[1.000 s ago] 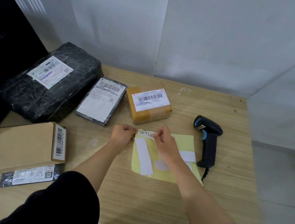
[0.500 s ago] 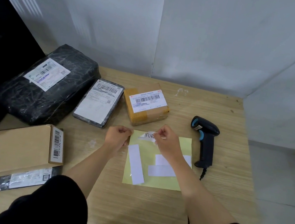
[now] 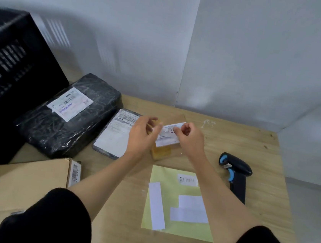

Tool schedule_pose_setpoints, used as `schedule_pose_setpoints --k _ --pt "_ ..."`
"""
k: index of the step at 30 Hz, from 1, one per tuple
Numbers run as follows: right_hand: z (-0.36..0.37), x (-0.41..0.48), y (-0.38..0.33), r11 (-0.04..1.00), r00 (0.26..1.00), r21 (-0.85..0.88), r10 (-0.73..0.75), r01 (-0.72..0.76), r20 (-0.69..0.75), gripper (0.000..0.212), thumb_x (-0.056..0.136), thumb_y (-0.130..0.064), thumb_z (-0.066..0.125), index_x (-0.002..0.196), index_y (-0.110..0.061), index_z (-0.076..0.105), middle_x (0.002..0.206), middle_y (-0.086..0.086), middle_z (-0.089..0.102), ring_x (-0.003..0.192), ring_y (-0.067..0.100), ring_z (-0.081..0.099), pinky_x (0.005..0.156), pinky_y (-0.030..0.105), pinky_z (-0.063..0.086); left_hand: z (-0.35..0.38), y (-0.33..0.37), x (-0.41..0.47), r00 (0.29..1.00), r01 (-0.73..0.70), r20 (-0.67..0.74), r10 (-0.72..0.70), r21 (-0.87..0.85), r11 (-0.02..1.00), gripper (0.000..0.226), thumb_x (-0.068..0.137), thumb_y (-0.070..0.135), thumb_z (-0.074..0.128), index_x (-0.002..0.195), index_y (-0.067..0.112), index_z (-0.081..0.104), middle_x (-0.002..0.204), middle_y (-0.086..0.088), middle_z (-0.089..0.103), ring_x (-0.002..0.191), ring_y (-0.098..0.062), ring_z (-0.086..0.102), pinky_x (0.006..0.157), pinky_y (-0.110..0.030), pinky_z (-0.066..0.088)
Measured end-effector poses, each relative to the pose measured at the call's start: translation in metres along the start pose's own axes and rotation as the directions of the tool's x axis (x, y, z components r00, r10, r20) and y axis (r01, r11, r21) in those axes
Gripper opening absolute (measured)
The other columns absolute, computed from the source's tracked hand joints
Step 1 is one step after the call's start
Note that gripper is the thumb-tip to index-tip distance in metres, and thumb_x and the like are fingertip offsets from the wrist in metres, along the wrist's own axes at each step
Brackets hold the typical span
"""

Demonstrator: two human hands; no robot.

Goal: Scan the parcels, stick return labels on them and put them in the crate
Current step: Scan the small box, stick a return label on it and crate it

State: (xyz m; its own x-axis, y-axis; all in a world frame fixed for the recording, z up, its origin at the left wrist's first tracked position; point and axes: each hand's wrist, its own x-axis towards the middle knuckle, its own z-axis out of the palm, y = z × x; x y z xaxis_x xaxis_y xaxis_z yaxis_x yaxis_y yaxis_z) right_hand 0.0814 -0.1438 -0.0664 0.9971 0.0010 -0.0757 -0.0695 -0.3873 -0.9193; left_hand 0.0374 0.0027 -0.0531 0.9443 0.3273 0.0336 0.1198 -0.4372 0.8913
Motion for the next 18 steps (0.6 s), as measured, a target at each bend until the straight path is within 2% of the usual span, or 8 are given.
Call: schedule_pose_setpoints --k 2,4,8,11,13,15,18 --pt "-0.003 0.013 -0.003 0.998 0.999 -0.065 -0.005 0.008 0.034 0.022 0.084 -0.017 0.069 0.075 -0.012 0.049 0.063 -0.004 0.050 0.058 0.012 0.043 0.052 0.016 0.033 0.002 0.002 0.012 0.987 -0.088 0.140 0.079 0.064 0.994 0.036 0.081 0.038 0.070 0.112 0.022 0.060 0.097 0.009 0.060 0.087 -0.004 0.057 0.068 -0.013 0.043" --pt "-0.005 0.024 -0.006 0.993 0.997 -0.115 -0.013 0.022 0.079 0.023 0.083 -0.018 0.070 0.074 -0.013 0.049 0.062 -0.006 0.048 0.055 0.008 0.042 0.050 0.015 0.034 0.005 0.000 0.021 0.973 -0.116 0.211 0.096 0.084 0.990 0.038 0.078 0.034 0.075 0.111 0.021 0.062 0.095 0.008 0.063 0.086 -0.004 0.058 0.068 -0.014 0.045" --pt "-0.007 0.040 -0.010 0.988 0.990 -0.155 0.008 0.014 0.138 0.026 0.082 -0.020 0.072 0.070 -0.020 0.049 0.066 -0.003 0.055 0.058 0.011 0.048 0.049 0.014 0.036 0.008 -0.004 0.036 0.984 -0.077 0.169 0.062 0.083 0.994 0.012 0.087 0.021 0.067 0.096 0.015 0.070 0.086 0.002 0.070 0.076 -0.008 0.061 0.062 -0.012 0.045" --pt "-0.007 0.045 -0.013 0.992 0.988 -0.128 0.029 -0.009 0.152 0.023 0.082 -0.019 0.072 0.071 -0.019 0.052 0.073 0.007 0.062 0.063 0.018 0.055 0.056 0.026 0.043 0.008 -0.002 0.046 0.990 -0.037 0.136 0.021 0.113 0.993 0.013 0.089 0.020 0.064 0.097 0.014 0.073 0.092 0.001 0.068 0.075 -0.006 0.058 0.059 -0.005 0.041" --pt "-0.007 0.045 -0.012 0.993 0.988 -0.113 0.041 -0.024 0.151 0.021 0.082 -0.017 0.072 0.073 -0.018 0.054 0.076 0.010 0.063 0.065 0.019 0.056 0.056 0.028 0.043 0.008 -0.002 0.051 0.990 0.024 0.137 -0.038 0.104 0.994 0.013 0.089 0.019 0.064 0.097 0.014 0.073 0.094 0.000 0.063 0.074 -0.004 0.056 0.057 -0.002 0.040" --pt "-0.007 0.046 -0.012 0.993 0.988 -0.109 0.052 -0.037 0.142 0.017 0.082 -0.014 0.072 0.077 -0.017 0.056 0.079 0.010 0.064 0.067 0.018 0.057 0.056 0.026 0.044 0.009 -0.003 0.054 0.982 0.094 0.156 -0.104 0.067 0.993 0.013 0.090 0.018 0.063 0.097 0.016 0.073 0.091 0.001 0.068 0.073 -0.007 0.061 0.054 -0.005 0.044" --pt "-0.005 0.048 -0.012 0.991 0.991 -0.121 0.070 -0.056 0.113 0.011 0.084 -0.011 0.069 0.083 -0.016 0.060 0.080 0.007 0.063 0.070 0.017 0.057 0.057 0.023 0.044 0.012 -0.003 0.056 0.973 0.143 0.167 -0.157 0.089 0.986 0.015 0.089 0.017 0.065 0.102 0.016 0.073 0.089 0.000 0.072 0.071 -0.006 0.063 0.059 -0.015 0.050"
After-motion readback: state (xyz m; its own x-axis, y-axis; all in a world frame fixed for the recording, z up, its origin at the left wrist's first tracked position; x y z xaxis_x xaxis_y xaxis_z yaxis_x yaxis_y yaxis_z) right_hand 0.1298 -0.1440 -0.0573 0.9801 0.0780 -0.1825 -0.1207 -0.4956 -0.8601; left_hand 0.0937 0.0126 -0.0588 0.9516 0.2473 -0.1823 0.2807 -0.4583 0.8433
